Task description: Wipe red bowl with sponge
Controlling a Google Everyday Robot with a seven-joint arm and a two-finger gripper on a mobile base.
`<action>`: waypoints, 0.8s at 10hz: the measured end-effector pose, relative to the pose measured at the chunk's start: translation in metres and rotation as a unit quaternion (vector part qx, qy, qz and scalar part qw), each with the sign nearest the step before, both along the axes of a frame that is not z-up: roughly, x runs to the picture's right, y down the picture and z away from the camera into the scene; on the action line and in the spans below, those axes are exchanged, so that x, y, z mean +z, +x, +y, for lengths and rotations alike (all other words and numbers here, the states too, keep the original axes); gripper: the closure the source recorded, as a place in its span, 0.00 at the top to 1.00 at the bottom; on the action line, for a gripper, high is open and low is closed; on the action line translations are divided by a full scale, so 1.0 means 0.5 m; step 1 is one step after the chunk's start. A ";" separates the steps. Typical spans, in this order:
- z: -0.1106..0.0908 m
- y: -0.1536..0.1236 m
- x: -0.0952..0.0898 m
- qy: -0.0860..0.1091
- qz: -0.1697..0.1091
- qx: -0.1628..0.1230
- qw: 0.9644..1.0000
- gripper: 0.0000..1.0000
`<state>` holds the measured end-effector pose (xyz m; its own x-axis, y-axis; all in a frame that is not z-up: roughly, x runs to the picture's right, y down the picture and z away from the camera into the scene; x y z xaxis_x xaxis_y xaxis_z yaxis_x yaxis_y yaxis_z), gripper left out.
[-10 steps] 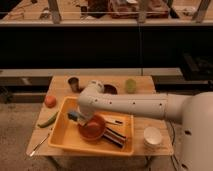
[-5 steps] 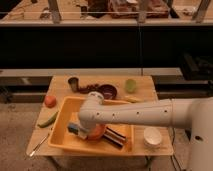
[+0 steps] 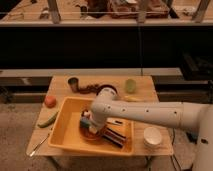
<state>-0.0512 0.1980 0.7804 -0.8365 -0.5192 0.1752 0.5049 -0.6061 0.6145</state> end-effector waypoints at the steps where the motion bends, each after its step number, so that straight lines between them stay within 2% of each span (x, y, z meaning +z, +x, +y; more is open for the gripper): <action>1: -0.008 0.007 0.004 0.001 0.005 0.002 1.000 0.00; 3: -0.019 0.041 0.023 -0.007 0.026 0.010 1.000 0.00; 6: -0.038 0.054 0.063 -0.019 0.037 0.014 0.999 0.00; 8: -0.062 0.049 0.082 -0.016 0.037 0.019 0.999 0.00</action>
